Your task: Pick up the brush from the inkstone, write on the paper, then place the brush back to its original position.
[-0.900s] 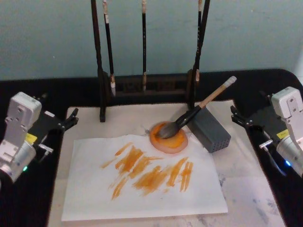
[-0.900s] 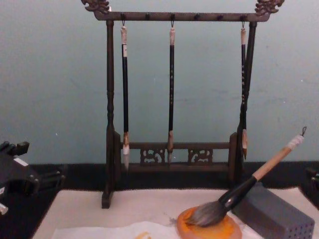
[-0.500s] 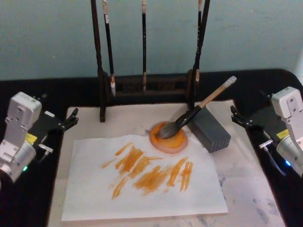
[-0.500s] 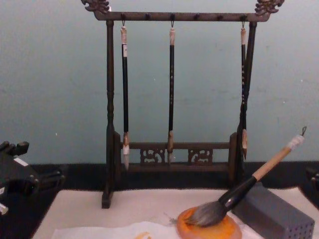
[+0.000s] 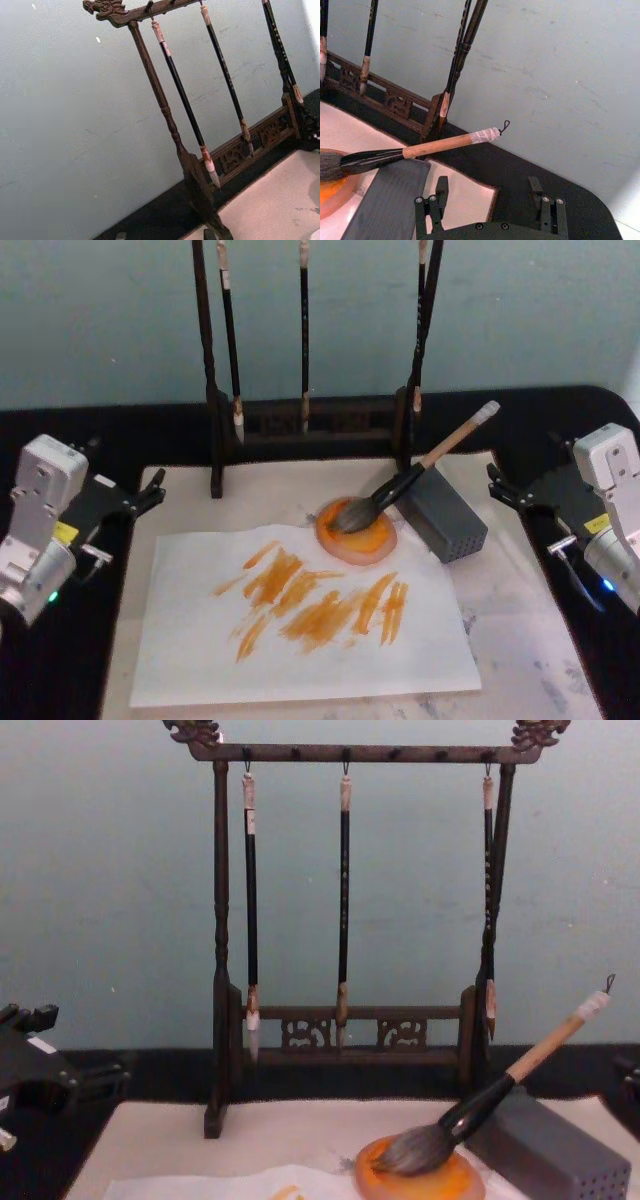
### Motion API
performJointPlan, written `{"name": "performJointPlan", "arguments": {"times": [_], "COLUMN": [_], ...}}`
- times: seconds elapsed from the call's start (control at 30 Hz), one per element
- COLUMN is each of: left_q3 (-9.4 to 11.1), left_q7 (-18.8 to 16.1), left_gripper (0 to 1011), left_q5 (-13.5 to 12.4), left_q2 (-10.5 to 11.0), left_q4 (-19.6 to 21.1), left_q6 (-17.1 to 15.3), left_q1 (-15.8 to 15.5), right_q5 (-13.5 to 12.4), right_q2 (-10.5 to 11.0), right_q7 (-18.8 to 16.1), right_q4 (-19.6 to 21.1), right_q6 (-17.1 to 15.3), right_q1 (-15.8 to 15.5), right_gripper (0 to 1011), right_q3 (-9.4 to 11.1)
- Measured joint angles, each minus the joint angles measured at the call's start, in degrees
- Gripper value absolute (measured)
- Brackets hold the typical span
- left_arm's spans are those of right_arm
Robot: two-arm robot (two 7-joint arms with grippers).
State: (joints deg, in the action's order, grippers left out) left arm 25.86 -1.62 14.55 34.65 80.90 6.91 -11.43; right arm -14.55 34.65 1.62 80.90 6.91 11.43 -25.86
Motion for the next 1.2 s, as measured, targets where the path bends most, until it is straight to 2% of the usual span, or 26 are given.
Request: {"name": "performJointPlan", "arguments": {"times": [1.2], "left_q3": [0.0], "left_q7": [0.0], "left_gripper": [1001], "left_q5": [0.0], "left_q2": [0.0], "left_q4": [0.0], "left_q6": [0.0], "left_q1": [0.0], "right_q5": [0.0], "right_q2": [0.0], "right_q7": [0.0], "right_q4": [0.0], "right_q6": [0.0], "right_q1": [0.0], "right_gripper": [1000], "right_q3": [0.0]}}
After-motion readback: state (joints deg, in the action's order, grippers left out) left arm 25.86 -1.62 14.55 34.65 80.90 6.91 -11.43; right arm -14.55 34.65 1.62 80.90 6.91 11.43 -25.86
